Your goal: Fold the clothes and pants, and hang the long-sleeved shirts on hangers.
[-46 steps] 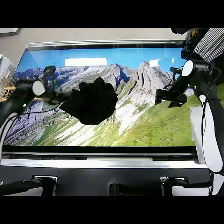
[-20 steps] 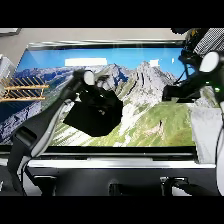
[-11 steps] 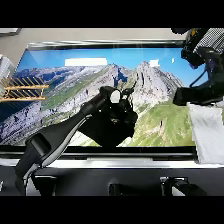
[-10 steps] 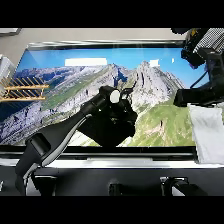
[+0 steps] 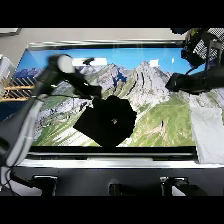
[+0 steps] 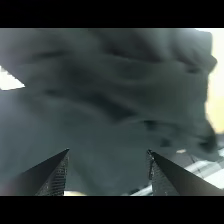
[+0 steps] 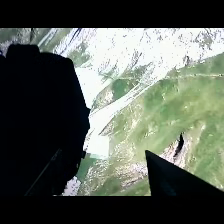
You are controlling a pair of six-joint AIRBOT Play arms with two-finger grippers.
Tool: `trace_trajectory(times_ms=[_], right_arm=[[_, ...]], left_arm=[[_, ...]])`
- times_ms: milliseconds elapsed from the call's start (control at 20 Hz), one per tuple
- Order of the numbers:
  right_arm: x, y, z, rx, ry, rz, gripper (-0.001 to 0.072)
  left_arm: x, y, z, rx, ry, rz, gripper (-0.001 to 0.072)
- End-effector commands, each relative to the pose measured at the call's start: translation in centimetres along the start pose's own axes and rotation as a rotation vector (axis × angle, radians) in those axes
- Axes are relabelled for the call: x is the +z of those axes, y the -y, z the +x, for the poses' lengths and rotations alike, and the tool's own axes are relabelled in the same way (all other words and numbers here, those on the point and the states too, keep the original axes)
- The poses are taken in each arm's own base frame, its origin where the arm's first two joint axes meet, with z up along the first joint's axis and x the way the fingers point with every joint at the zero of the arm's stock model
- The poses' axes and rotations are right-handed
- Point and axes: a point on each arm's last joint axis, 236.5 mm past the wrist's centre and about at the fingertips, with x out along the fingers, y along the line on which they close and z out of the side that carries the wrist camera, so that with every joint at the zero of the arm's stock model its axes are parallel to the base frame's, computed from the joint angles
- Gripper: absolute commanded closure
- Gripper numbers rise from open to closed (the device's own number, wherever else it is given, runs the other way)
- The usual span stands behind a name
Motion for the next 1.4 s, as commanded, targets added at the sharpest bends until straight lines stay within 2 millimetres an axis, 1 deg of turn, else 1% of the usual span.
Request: trace_trajectory(times_ms=[0,50,100,150,200,300,400,450,550,700,800,850,900,1000,1150,1200,1250,1350], right_arm=[[0.5,1.2,2.5,0.155,-0.065,0.124,0.0129],[-0.3,1.5,3.5,0.237,-0.124,0.166,0.0108],[-1.4,1.9,5.0,0.307,-0.180,0.204,0.0108],[-2.6,2.3,6.8,0.345,-0.224,0.238,0.0099],[-4.4,2.6,8.9,0.363,-0.269,0.258,0.0090],[-7.8,2.2,12.8,0.403,-0.332,0.277,0.0090],[-10.2,1.8,15.9,0.442,-0.364,0.324,0.0092],[-11.0,1.4,17.2,0.463,-0.376,0.334,0.0092],[-11.5,0.3,19.4,0.493,-0.390,0.332,0.0092],[-13.0,-0.7,22.9,0.475,-0.426,0.328,0.0093],[-13.7,-1.5,24.3,0.485,-0.443,0.340,0.0095],[-13.7,-1.9,24.6,0.495,-0.440,0.344,0.0113],[-13.5,-2.1,24.9,0.496,-0.432,0.349,0.0164],[-13.1,-2.4,25.3,0.490,-0.414,0.354,0.0172],[-13.3,-3.6,26.0,0.469,-0.406,0.340,0.0180],[-13.2,-3.9,26.3,0.462,-0.395,0.332,0.0206],[-13.0,-3.9,26.5,0.456,-0.383,0.330,0.0260],[-12.7,-3.8,26.7,0.448,-0.365,0.335,0.0392]], left_arm=[[-1.0,-6.3,-5.6,0.054,0.067,-0.100,0.0167],[-1.9,-7.5,-6.0,0.061,0.063,-0.118,0.0168],[-2.9,-8.7,-6.2,0.068,0.056,-0.150,0.0168],[-3.7,-9.7,-6.1,0.073,0.046,-0.169,0.0168],[-4.6,-10.5,-5.8,0.077,0.027,-0.178,0.0169],[-5.7,-11.6,-4.9,0.082,-0.009,-0.210,0.0171],[-6.4,-11.9,-4.1,0.083,-0.038,-0.220,0.0172],[-6.6,-12.0,-3.8,0.083,-0.046,-0.222,0.0172],[-6.7,-12.1,-3.5,0.083,-0.056,-0.225,0.0172],[-6.7,-12.2,-3.1,0.084,-0.067,-0.229,0.0172],[-6.7,-12.3,-3.0,0.084,-0.069,-0.230,0.0171],[-6.7,-12.3,-3.0,0.084,-0.068,-0.230,0.0170],[-6.6,-12.3,-3.0,0.084,-0.066,-0.230,0.0168],[-6.4,-12.4,-3.0,0.087,-0.055,-0.229,0.0166],[-5.3,-12.8,-3.0,0.087,-0.010,-0.234,0.0166],[-5.3,-13.1,-2.9,0.088,-0.008,-0.239,0.0166],[-5.6,-13.5,-2.7,0.090,-0.014,-0.246,0.0166],[-6.8,-14.6,-2.0,0.088,-0.043,-0.272,0.0166]])
